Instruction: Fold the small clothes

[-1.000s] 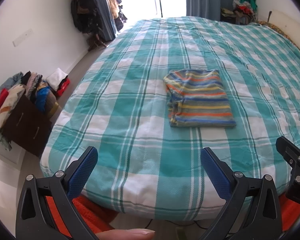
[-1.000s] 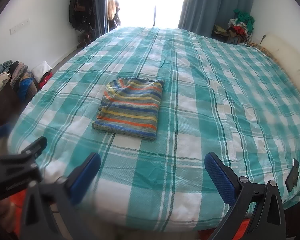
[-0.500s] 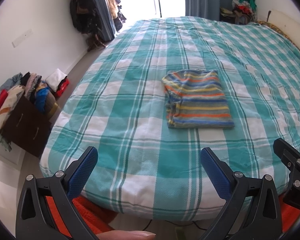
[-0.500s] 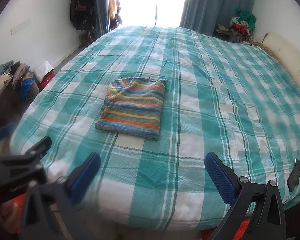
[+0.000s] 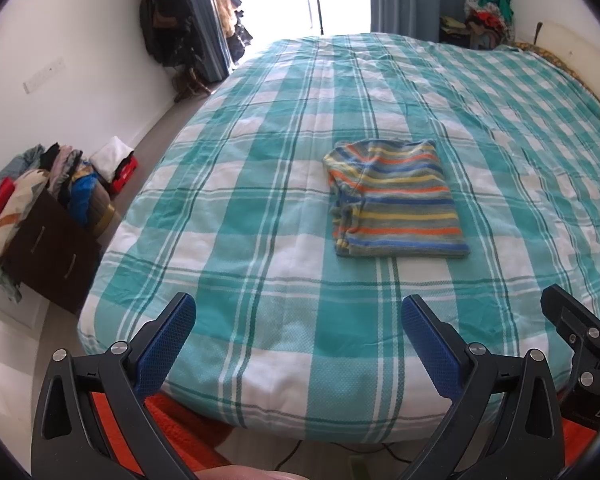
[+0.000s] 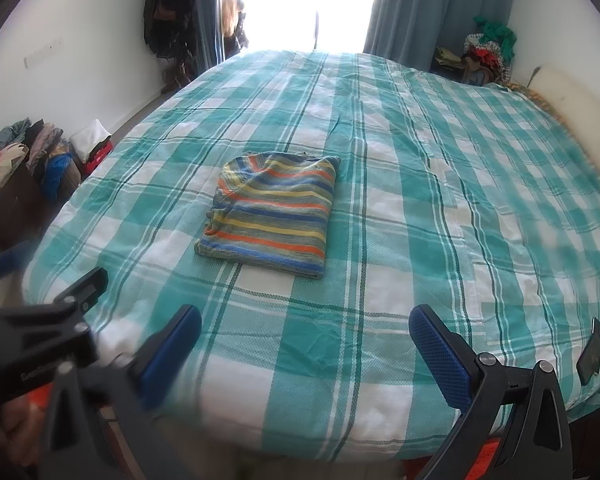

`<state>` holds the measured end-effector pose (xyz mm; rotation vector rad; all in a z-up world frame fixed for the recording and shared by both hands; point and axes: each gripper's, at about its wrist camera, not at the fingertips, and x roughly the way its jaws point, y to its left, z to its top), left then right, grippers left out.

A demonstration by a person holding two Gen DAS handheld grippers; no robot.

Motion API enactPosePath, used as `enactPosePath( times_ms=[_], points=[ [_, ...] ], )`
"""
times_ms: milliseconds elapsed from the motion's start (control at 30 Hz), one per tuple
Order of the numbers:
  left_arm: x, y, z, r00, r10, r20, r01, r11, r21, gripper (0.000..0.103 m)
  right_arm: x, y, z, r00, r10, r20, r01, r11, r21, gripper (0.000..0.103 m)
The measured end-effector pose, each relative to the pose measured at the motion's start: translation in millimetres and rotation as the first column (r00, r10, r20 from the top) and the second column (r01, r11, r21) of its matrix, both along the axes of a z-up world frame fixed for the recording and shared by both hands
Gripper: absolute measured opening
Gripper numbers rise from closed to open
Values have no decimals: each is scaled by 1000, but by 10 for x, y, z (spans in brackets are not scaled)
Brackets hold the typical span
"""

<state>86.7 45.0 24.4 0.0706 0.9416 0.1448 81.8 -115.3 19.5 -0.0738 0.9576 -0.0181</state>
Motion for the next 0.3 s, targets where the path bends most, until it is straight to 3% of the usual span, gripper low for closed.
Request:
enactPosePath(
  times_ms=[300],
  points=[
    [-39,-25,2,1000,-18,16,18,1000,-4,102,0,-2,0,1000,-1,0,1,1000,2,102]
  ],
)
